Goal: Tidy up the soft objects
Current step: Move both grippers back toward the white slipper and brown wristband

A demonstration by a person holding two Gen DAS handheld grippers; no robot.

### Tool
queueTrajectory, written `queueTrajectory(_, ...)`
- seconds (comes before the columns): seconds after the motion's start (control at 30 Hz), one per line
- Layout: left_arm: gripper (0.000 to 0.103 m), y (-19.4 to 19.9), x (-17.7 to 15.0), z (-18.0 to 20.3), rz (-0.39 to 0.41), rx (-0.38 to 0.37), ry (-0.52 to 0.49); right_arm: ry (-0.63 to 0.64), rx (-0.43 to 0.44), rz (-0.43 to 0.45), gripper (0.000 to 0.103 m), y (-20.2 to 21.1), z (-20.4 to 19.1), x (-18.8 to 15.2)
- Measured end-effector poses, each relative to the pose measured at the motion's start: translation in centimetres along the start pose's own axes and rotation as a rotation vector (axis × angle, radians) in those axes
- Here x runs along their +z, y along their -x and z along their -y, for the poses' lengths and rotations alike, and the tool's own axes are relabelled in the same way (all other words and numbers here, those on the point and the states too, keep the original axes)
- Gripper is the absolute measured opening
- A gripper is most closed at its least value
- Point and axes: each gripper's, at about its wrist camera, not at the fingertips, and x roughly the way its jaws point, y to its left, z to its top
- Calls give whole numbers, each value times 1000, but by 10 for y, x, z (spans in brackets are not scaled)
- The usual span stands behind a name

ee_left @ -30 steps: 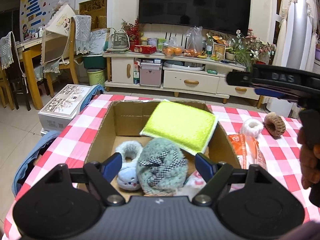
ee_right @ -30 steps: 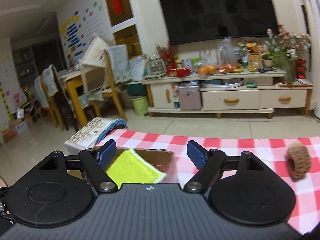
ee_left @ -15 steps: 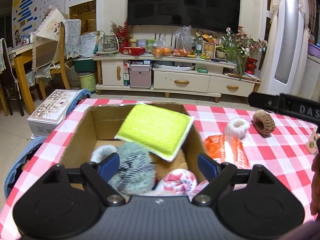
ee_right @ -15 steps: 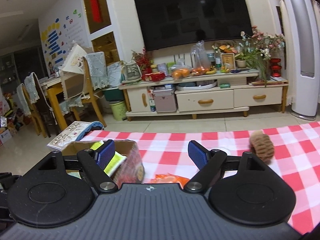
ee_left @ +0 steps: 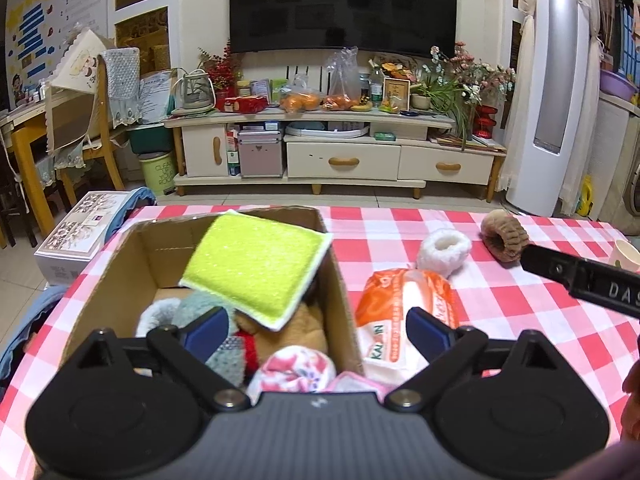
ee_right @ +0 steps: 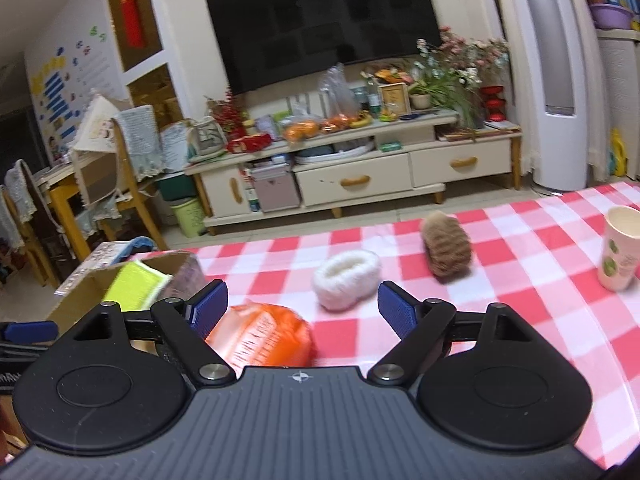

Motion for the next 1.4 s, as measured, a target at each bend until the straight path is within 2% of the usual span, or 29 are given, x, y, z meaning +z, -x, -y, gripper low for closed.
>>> queueTrajectory(0.4,97,-4,0,25,-4,-8,-30,-61,-98,38,103,9,27,-17)
queueTrajectory(0.57,97,-4,1,36,17,-18,-43,-62,-120,50,103,10,35,-24)
queueTrajectory(0.63,102,-6,2,41,21,-28,-51,-58,-133,51,103,10,40,-27)
queueTrajectory(0.9,102,-11,4,79,82,-67,-130,-118,-153,14,103,0,82,-33)
queueTrajectory(1.03,102,-26,9,100,90,-79,-169,-158,-158,-1,103,-13,104,-33)
queueTrajectory(1.23,102,-63,23,125,74,-89,-166,-162,-119,-8,103,-44,124,-27)
queueTrajectory(1.4,102,-110,43,138,6,-100,-119,-119,-99,-14,103,-74,130,-20)
